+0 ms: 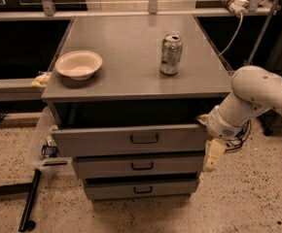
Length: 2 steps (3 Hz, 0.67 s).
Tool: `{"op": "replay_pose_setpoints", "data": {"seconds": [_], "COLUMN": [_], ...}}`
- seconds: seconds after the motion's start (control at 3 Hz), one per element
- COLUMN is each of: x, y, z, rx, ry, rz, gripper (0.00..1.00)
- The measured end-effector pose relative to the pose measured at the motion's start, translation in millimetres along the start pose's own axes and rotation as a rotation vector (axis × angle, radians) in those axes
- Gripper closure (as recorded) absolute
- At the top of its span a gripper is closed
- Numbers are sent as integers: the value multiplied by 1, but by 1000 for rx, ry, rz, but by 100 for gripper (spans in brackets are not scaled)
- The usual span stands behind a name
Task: Open top drawer
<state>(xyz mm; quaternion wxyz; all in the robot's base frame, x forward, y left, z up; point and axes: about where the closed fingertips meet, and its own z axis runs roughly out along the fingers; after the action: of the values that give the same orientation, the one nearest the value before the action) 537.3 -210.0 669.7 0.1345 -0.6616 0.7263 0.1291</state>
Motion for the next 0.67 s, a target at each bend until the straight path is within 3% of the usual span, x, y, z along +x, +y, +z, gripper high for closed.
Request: {"op": "replay_pose_setpoints", "data": {"seconds": [0.67], "x": [1], "y": [37], "z": [-19], "rx": [-104], "ry": [18], "rz": [29], "gripper": [0]}}
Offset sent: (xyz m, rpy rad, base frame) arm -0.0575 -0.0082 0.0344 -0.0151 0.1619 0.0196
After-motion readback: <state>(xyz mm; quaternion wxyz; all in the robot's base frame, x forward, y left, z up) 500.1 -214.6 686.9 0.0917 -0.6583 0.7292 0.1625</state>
